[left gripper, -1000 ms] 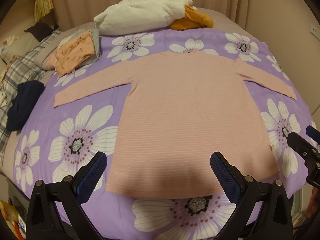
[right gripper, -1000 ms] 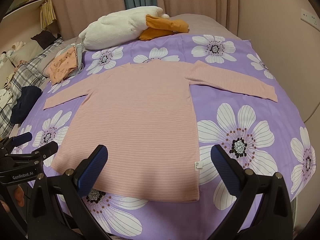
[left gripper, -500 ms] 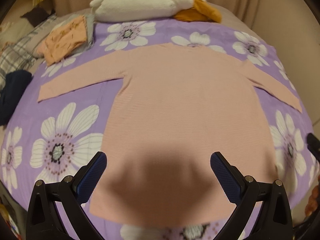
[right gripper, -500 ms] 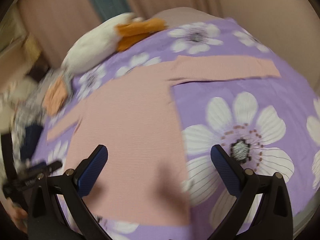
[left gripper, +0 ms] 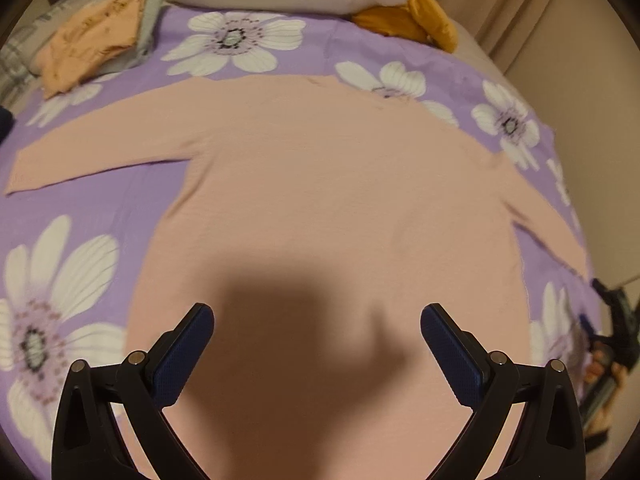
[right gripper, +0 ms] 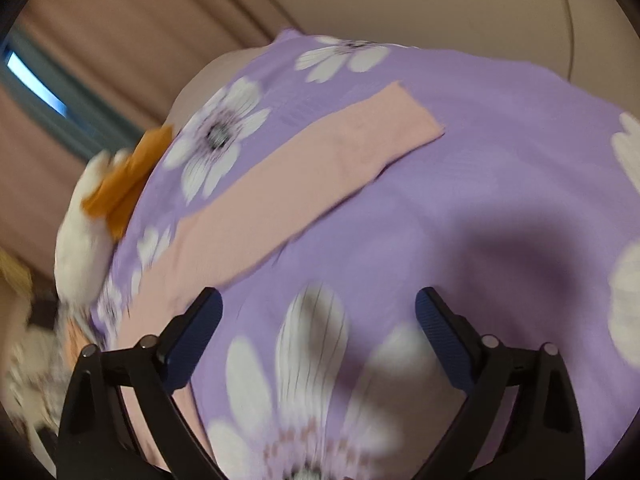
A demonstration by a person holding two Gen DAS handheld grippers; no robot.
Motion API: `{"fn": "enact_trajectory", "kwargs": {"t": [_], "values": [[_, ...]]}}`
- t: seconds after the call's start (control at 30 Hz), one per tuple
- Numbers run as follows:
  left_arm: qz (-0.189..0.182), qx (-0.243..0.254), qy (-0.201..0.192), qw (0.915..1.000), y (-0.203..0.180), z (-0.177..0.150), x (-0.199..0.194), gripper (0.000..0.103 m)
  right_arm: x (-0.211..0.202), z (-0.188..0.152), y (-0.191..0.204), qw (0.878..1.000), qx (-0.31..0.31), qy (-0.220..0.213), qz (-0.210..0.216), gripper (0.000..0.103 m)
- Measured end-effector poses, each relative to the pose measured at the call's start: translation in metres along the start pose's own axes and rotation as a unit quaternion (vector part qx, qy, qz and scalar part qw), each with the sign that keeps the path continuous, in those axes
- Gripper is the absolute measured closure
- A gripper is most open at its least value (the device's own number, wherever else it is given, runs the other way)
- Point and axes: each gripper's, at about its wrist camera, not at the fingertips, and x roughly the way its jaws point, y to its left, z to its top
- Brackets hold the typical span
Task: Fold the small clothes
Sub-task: 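Grasp the pink shirt's sleeve cuff with the right tool and lift it, then lay the held sleeve across the shirt body and open the right tool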
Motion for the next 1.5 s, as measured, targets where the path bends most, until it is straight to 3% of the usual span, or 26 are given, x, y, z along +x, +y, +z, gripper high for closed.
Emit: {"fn": "enact_trajectory", "kwargs": {"t": [0.13,0.23,0.33,0.4,0.47,0.57,0.67,0.8,0.97,1.17,1.27,1.4,1.5], "values": [[-0.025,0.002,-0.013,0.9996,-0.008,0.015,0.005,0.001,0.025,0.030,-0.015,0.997,0.065,-0.027,0.034,0.011],[-0.033,0.002,-0.024,0.9992,-0.012,0.027,0.009,0.001,0.037,0.051,-0.026,0.992,0.105,-0.058,0.051,0.022],[-0.034,-0.002,-0.036,0.9988,-0.012,0.037,0.015,0.001,0.045,0.067,-0.036,0.986,0.133,-0.075,0.061,0.047],[-0.037,-0.011,-0.035,0.9986,-0.011,0.043,0.020,0.001,0.051,0.072,-0.040,0.987,0.139,-0.070,0.051,0.079],[-0.040,-0.018,-0.037,0.9984,-0.008,0.047,0.024,0.001,0.055,0.075,-0.046,0.987,0.141,-0.066,0.041,0.094],[-0.030,-0.018,-0.037,0.9987,-0.005,0.050,0.028,0.001,0.050,0.079,-0.044,0.989,0.128,-0.066,0.033,0.095],[-0.019,-0.012,-0.029,0.9993,0.001,0.050,0.030,0.001,0.040,0.084,-0.016,0.995,0.073,-0.061,0.026,0.095],[-0.016,-0.017,0.003,0.9997,0.015,0.053,0.032,0.001,0.027,0.090,0.053,0.998,-0.019,-0.049,0.022,0.095],[-0.011,-0.035,-0.010,0.9993,0.040,0.058,0.015,0.001,0.016,0.085,0.159,0.991,-0.119,-0.039,0.043,0.095],[0.028,-0.040,-0.034,0.9982,0.076,0.065,-0.009,0.001,0.028,0.048,0.295,0.968,-0.240,-0.030,0.067,0.095],[0.043,-0.049,-0.044,0.9969,0.097,0.068,-0.019,0.001,0.043,0.011,0.354,0.953,-0.293,-0.016,0.080,0.095],[0.059,-0.063,-0.057,0.9946,0.124,0.068,-0.030,0.001,0.073,-0.037,0.402,0.931,-0.355,-0.002,0.084,0.095],[0.064,-0.076,-0.060,0.9933,0.143,0.066,-0.033,0.001,0.100,-0.089,0.429,0.907,-0.413,0.020,0.079,0.095]]}}
